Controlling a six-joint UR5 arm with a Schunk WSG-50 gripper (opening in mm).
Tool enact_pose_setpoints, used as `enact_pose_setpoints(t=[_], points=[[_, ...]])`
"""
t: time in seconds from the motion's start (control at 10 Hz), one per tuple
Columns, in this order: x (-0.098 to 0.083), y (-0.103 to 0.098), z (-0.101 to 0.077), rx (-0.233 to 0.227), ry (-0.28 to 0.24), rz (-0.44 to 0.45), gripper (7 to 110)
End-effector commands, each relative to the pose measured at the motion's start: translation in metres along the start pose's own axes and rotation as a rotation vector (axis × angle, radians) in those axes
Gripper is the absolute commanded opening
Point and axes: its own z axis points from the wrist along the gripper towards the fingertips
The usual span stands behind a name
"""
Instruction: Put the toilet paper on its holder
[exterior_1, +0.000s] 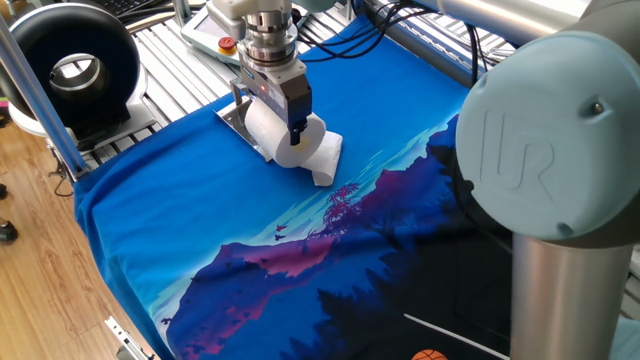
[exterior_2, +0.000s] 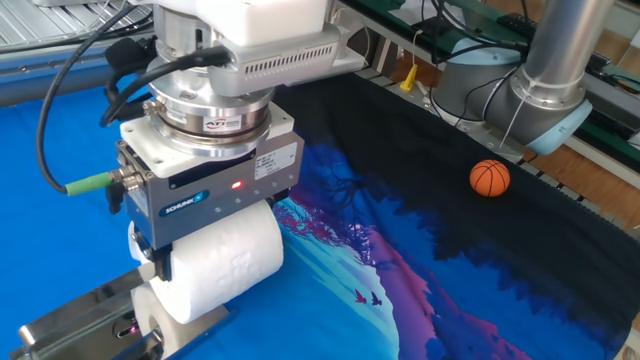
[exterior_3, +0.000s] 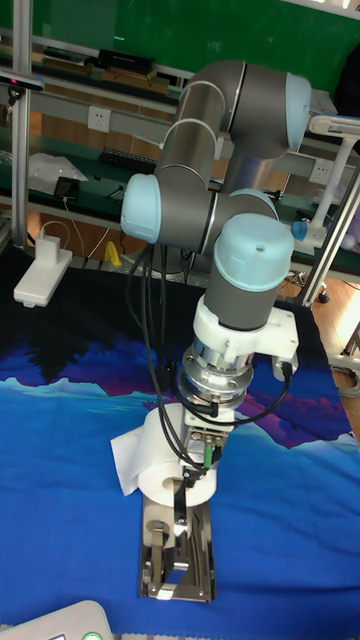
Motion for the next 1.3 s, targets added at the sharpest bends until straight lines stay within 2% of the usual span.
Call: enact_pose_setpoints(t=[0.0, 1.2], points=[[-0.0026, -0.0001, -0.0009, -0.009, -0.015, 0.021, 7], [-0.0028, -0.0098, 0.0030, -0.011, -0.018, 0.019, 7]])
